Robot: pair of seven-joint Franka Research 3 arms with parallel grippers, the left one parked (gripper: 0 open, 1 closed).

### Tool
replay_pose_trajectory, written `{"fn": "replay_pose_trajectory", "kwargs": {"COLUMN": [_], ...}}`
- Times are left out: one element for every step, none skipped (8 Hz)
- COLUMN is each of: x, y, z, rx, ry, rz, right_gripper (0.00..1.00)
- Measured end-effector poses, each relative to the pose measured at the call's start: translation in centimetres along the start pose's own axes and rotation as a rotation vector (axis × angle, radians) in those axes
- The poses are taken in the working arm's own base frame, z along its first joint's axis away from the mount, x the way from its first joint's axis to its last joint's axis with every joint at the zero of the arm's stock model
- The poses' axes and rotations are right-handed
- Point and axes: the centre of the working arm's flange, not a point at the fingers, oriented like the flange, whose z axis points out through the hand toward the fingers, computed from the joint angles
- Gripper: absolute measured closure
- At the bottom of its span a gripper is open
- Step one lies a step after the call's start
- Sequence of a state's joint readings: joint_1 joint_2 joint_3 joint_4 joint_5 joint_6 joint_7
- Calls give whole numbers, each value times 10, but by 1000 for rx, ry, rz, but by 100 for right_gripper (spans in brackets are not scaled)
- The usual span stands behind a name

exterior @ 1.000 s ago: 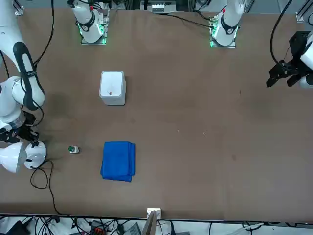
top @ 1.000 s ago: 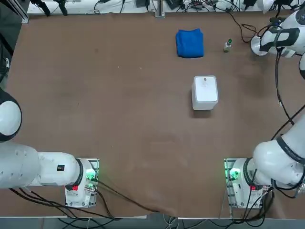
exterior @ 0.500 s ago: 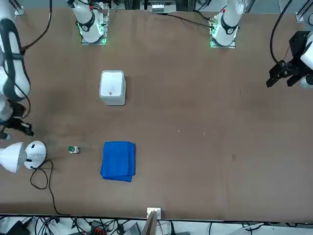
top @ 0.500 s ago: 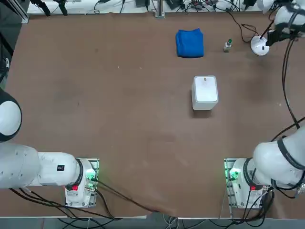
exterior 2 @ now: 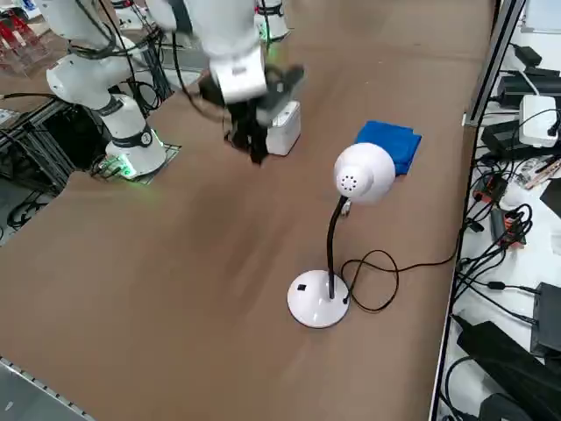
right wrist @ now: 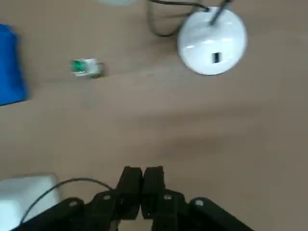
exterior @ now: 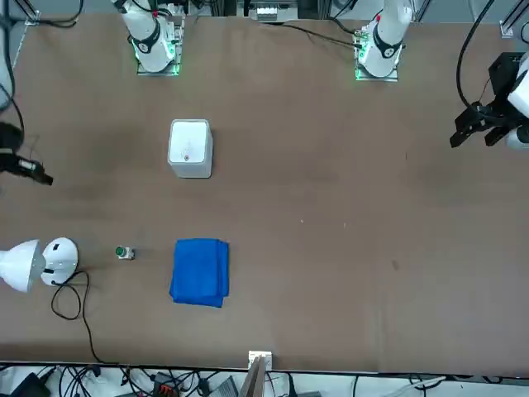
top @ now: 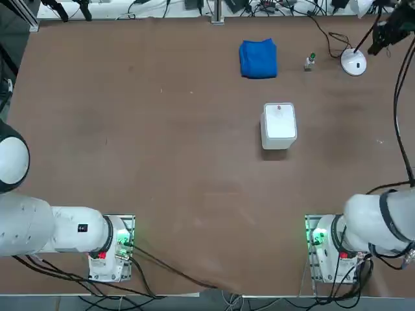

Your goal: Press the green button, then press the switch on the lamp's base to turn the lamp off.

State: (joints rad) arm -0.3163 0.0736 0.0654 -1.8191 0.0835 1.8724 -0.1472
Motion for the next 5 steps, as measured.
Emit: {"fn": "replay_pose_trajectory", "kwargs": {"x": [-10, -16, -19, -22, -26], "y": [-38, -81, -119, -152, -177], "z": [-34, -57, -65, -63, -59], "rx": [14, 12, 14, 15, 12], "ry": [15, 33, 42, 32, 14], "rz": [-4, -4, -10, -21, -37], "right_gripper": [85, 70, 49, 32, 11]}}
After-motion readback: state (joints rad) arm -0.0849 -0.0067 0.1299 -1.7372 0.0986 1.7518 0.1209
